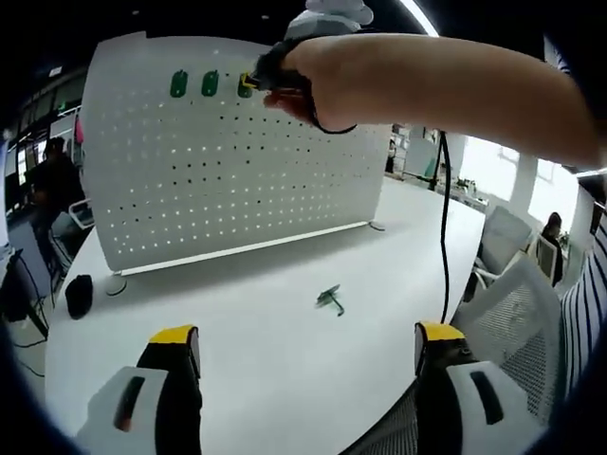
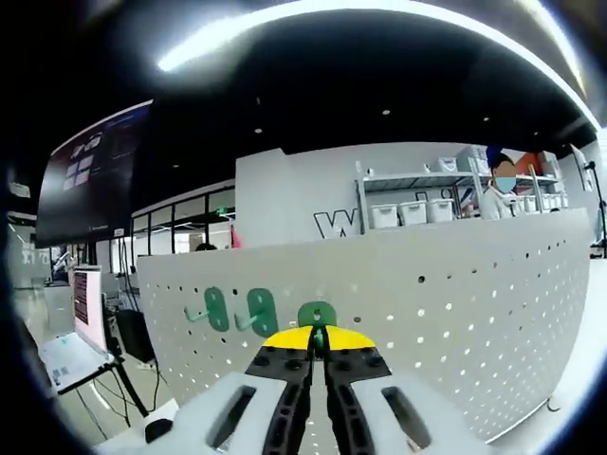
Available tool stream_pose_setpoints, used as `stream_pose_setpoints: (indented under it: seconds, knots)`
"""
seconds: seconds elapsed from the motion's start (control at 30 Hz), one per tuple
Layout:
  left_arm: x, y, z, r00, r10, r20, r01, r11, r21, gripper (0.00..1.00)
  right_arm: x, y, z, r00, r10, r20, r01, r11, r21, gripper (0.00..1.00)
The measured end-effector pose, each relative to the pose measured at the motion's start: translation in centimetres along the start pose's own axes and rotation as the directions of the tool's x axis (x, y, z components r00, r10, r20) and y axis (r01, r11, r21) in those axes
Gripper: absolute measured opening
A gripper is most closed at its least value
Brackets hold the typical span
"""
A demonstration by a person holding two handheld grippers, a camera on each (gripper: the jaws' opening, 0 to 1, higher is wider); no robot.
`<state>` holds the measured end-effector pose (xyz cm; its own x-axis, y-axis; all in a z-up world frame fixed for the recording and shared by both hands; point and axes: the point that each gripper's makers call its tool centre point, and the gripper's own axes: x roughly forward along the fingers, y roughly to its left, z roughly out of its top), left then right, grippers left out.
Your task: Insert the hook assembly into the mounting plate slot until the hook locks in place.
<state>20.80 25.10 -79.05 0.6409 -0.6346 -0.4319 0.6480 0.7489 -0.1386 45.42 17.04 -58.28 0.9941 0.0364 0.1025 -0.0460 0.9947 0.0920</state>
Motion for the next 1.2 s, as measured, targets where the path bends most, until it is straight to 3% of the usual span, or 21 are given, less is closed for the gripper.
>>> stream_pose_setpoints:
  seconds: [0.63,1.2]
  knots:
    - [-0.1,0.2,0.0,1.000,-0.005,0.006,0.005,1.000,-0.026,0.94,1.0,-0.3,0.9,0.998,-0.058,0.040,0.060,0.997,-0.039,0.01]
    - [-0.1,0.4,0.0,1.000,-0.001,0.008,0.002,0.999,-0.039,0.92,1.8,0.0,0.6,0.994,-0.100,0.035,0.102,0.993,-0.066,0.01]
